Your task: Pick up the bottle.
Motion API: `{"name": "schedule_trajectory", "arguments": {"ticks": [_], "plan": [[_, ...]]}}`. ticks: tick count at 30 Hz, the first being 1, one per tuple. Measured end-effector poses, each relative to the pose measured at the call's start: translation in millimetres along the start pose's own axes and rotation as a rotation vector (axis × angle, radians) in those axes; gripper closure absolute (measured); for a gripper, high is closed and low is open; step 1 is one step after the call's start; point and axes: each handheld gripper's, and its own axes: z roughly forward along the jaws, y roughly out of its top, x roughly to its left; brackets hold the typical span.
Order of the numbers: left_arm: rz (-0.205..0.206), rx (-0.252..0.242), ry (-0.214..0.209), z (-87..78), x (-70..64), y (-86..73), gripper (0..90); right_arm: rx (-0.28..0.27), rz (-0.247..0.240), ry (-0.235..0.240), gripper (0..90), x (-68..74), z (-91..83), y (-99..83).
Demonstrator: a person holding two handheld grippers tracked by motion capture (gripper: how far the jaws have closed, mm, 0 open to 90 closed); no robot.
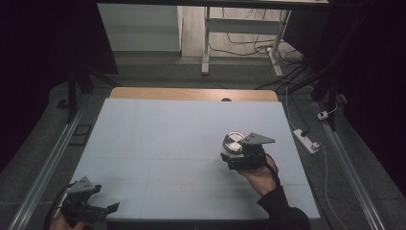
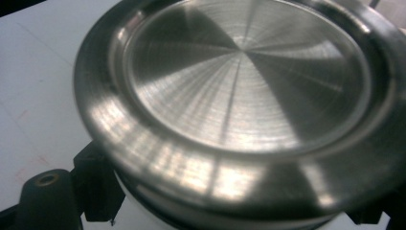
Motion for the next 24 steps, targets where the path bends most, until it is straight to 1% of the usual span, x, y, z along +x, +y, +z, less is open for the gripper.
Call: {"name": "schedule_trajectory", "arguments": {"ticks": [5, 12, 13, 14, 16, 24], "plan": [[-0.004, -0.001, 0.001, 0.0, 0.3, 0.0, 0.2, 0.004, -0.018, 0.045, 14.9, 15.1, 8.1, 5.2], [-0.007, -0.007, -0.003, -0.1, 0.8, -0.3, 0.1, 0.012, -0.062, 0.101, 15.0, 38.1, 22.6, 12.9], [-0.007, -0.007, -0.002, 0.0, 0.9, -0.3, 0.1, 0.012, -0.073, 0.107, 15.0, 41.2, 24.7, 13.8], [-0.007, -0.005, -0.003, 0.0, 0.9, -0.3, 0.1, 0.015, -0.071, 0.114, 14.9, 44.8, 26.5, 14.8], [-0.007, -0.005, -0.003, 0.0, 0.9, -0.3, 0.1, 0.015, -0.084, 0.128, 14.9, 50.6, 30.2, 16.6], [-0.006, -0.004, -0.002, 0.1, 0.7, -0.3, 0.0, 0.027, -0.125, 0.163, 15.0, 70.6, 42.8, 21.2]]}}
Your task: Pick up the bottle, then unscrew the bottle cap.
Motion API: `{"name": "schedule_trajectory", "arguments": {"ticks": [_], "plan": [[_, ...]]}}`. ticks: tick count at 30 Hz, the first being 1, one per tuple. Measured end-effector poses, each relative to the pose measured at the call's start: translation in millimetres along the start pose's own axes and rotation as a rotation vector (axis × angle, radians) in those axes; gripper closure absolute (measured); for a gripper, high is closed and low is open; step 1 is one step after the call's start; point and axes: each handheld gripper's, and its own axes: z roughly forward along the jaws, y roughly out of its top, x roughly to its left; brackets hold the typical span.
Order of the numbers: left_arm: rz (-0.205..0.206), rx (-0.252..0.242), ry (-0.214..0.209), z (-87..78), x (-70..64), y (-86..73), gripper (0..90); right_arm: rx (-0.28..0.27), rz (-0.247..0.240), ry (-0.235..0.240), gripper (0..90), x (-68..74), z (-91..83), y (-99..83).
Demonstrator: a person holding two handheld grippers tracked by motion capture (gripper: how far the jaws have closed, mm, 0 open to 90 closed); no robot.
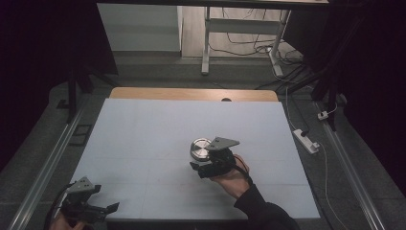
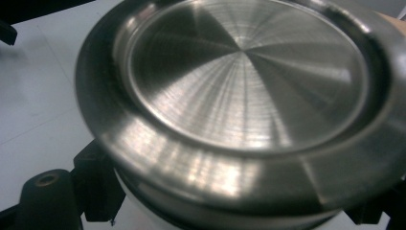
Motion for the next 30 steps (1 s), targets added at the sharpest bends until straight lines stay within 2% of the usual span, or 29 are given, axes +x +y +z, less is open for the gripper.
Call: {"name": "schedule_trajectory", "arguments": {"ticks": [16, 30], "plan": [[0.005, 0.002, 0.002, -0.4, -0.4, 0.0, 0.0, 0.014, -0.068, 0.041, 15.0, 24.0, 14.9, 5.6], [0.013, -0.017, 0.021, -2.5, -2.3, -0.2, 0.0, 0.014, -0.074, 0.041, 15.0, 24.4, 13.9, 5.1]]}}
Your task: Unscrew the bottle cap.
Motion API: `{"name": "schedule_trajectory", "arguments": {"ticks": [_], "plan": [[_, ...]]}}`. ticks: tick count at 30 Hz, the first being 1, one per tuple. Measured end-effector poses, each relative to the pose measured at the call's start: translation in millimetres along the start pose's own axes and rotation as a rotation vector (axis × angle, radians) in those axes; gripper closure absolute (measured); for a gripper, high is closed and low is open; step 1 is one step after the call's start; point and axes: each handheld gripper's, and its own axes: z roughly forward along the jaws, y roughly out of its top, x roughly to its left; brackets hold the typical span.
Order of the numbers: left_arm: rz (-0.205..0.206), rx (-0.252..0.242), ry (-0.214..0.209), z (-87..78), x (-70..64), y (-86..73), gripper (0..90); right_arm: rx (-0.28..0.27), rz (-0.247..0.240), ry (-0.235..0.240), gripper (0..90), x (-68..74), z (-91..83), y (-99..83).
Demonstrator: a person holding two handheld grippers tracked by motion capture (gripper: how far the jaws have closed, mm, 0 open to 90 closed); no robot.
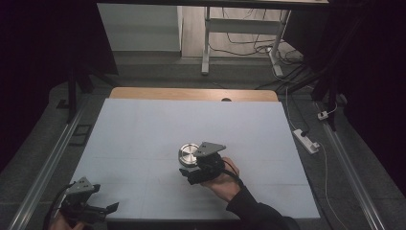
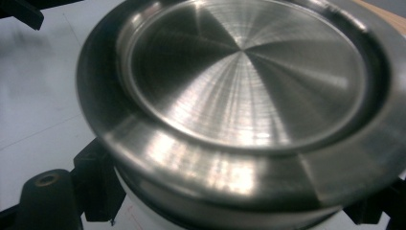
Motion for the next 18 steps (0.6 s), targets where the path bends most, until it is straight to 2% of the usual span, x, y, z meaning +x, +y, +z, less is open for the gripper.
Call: {"name": "schedule_trajectory", "arguments": {"ticks": [5, 10, 14, 18], "plan": [[0.028, -0.045, -0.015, -1.9, -3.0, 7.4, 0.0, -0.004, 0.01, 0.002, 15.0, -0.9, -1.1, 0.4], [0.084, -0.099, -0.073, -0.3, -8.3, 25.4, 0.0, -0.002, 0.01, 0.007, 15.0, 0.3, -1.0, 0.7], [0.136, -0.118, -0.105, 5.0, -13.0, 39.5, 0.0, -0.003, 0.005, 0.011, 15.0, 1.5, -1.3, 1.4], [0.144, -0.153, -0.131, 7.5, -16.4, 52.2, 0.0, -0.004, 0.004, 0.009, 15.0, 1.6, -2.0, 1.8]]}}
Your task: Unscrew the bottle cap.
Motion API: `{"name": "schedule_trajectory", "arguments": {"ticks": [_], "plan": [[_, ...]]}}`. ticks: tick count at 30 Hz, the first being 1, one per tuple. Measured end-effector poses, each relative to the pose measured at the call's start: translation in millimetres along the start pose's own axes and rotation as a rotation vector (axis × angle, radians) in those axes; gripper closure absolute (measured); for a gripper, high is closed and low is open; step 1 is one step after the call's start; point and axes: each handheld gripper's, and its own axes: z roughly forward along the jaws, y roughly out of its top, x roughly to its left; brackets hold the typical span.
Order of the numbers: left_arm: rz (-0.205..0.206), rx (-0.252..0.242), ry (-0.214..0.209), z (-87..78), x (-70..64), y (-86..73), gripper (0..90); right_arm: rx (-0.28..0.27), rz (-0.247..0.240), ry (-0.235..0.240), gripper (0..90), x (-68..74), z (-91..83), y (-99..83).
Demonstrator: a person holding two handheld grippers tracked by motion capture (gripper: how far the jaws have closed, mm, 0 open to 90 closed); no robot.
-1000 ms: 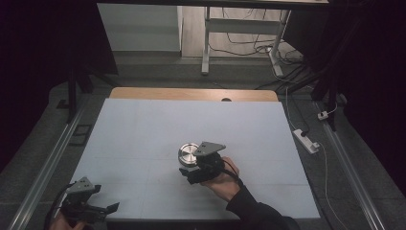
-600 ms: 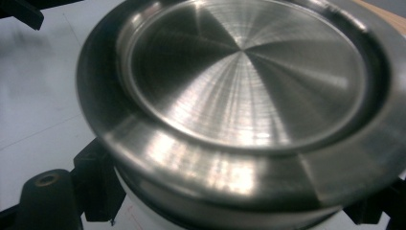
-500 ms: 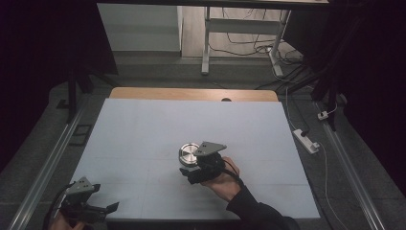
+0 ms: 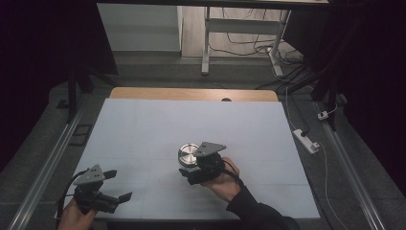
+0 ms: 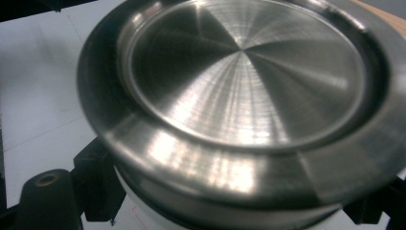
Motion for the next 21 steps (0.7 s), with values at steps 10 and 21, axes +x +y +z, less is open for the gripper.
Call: {"name": "schedule_trajectory", "arguments": {"ticks": [10, 21], "plan": [[0.059, -0.002, -0.039, 19.6, -7.0, 24.9, 0.0, -0.001, -0.002, 0.004, 15.0, 0.6, -0.7, 0.3], [0.133, 0.049, -0.075, 44.8, -11.9, 57.2, 0.0, -0.004, -0.005, 0.009, 15.0, 0.6, -1.1, 0.7]]}}
